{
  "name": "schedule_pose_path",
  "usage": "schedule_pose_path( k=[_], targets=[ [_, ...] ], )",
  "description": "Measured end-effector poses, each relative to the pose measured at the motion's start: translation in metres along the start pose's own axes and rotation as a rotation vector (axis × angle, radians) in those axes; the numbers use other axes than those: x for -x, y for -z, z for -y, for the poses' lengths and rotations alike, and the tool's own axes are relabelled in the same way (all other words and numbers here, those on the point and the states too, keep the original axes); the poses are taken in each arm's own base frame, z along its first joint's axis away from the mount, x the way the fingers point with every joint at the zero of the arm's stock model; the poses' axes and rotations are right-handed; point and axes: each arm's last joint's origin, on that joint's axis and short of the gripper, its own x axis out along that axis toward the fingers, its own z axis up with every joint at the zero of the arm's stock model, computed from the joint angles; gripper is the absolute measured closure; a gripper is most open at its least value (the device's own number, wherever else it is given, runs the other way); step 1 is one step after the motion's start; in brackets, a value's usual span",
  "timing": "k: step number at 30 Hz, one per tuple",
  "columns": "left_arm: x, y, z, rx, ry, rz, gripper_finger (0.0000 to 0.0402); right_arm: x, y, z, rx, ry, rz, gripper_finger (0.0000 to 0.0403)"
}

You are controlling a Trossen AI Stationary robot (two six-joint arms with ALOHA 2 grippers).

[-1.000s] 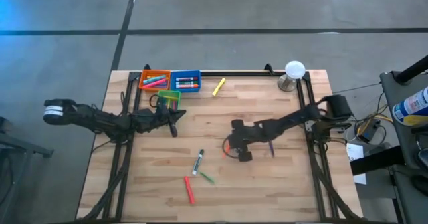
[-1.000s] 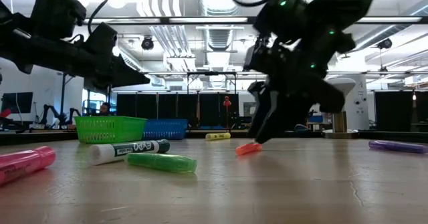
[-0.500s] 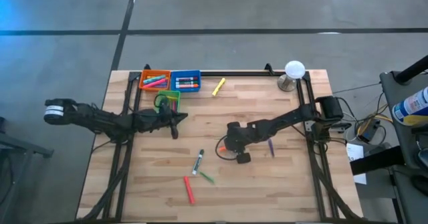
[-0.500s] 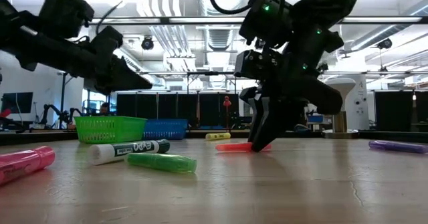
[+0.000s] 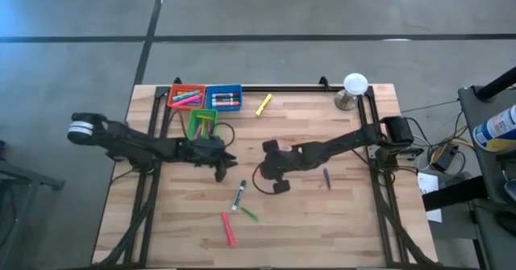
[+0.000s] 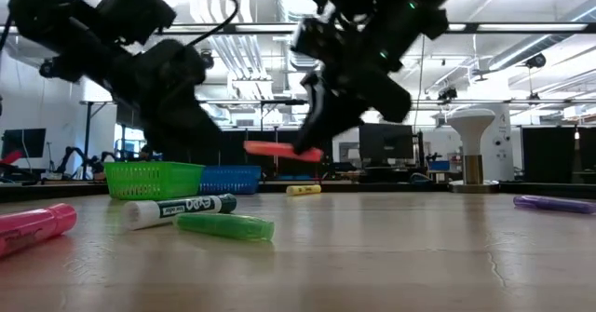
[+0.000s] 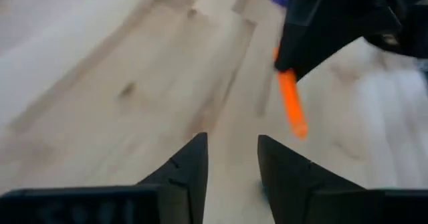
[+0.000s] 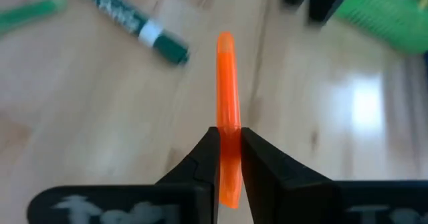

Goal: Pick & Place Markers
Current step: Put the orange pen into the green bin

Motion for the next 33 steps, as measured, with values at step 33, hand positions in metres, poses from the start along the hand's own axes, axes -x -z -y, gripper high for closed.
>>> schedule_pose_path(
  k=[33],
  targets=[
    [0.007,-0.034,0.012,-0.111,-0.277,-0.159,0.0375,0.011,-0.027,0.002,0.023,0.049,0.058,0.0318]
  ],
)
